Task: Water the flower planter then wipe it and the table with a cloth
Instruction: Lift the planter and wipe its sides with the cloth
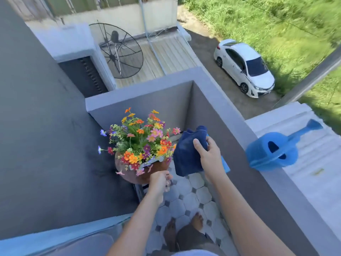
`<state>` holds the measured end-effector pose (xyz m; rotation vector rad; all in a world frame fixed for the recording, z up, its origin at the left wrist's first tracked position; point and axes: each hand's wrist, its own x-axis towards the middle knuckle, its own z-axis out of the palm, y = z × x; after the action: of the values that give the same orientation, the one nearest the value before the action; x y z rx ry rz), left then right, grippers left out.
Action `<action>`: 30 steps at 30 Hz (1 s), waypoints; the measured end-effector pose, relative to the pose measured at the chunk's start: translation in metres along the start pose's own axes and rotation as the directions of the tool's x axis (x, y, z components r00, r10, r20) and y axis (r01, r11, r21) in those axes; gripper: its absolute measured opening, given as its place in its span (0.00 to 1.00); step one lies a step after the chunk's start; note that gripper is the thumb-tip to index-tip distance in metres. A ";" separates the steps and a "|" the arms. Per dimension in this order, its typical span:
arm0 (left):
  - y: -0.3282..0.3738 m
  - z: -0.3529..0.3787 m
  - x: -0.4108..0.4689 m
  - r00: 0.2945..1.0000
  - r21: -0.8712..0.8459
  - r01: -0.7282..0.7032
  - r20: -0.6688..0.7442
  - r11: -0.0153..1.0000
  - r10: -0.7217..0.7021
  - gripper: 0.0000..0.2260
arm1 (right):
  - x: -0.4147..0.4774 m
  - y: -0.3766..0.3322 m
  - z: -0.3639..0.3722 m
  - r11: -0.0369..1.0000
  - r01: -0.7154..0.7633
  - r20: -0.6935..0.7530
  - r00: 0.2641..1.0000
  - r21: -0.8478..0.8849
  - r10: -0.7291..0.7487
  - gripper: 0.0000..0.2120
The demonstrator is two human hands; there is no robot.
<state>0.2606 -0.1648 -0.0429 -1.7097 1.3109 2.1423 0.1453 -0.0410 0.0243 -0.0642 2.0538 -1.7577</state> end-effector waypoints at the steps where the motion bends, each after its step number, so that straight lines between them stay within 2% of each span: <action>1: -0.001 -0.008 0.006 1.000 -0.059 0.013 -0.024 0.998 -0.014 0.08 | -0.001 0.004 0.006 1.000 -0.008 0.008 1.000 -0.016 0.009 0.13; 6: 0.012 -0.026 0.035 0.997 -0.275 0.028 -0.055 0.961 -0.045 0.05 | -0.002 0.022 0.018 0.997 -0.058 0.010 0.998 -0.043 0.059 0.12; 10: 0.023 -0.023 0.054 0.998 -0.212 0.044 -0.033 0.976 -0.052 0.09 | -0.006 0.028 0.012 0.995 -0.076 0.027 0.997 -0.065 0.078 0.11; 14: 0.027 -0.017 0.074 0.992 -0.206 0.007 -0.120 0.979 -0.033 0.16 | -0.006 0.028 0.003 0.994 -0.088 0.030 0.996 -0.063 0.090 0.11; 18: 0.027 -0.005 0.079 0.979 -0.293 -0.016 -0.198 0.956 -0.044 0.12 | -0.006 0.032 -0.004 0.993 -0.091 0.012 0.996 -0.070 0.093 0.07; 20: 0.029 -0.005 0.080 0.969 -0.335 -0.026 -0.242 0.942 -0.060 0.16 | -0.006 0.033 -0.007 0.994 -0.087 0.013 0.996 -0.063 0.088 0.09; 23: 0.042 -0.016 0.080 0.957 -0.342 -0.074 -0.289 0.937 -0.030 0.09 | -0.007 0.034 -0.009 0.995 -0.082 0.018 0.996 -0.054 0.083 0.10; 25: 0.054 -0.027 0.075 0.951 -0.308 -0.121 -0.309 0.944 0.021 0.10 | -0.007 0.036 -0.009 0.996 -0.077 0.021 0.997 -0.041 0.078 0.09; 30: 0.076 -0.056 0.043 0.960 -0.253 -0.234 -0.215 0.939 0.182 0.11 | -0.008 0.032 0.001 0.998 -0.065 0.003 0.998 0.010 0.065 0.06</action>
<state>0.2442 -0.2668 -0.0369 -2.0049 1.3464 2.4341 0.1605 -0.0331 -0.0043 0.0027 2.0221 -1.7274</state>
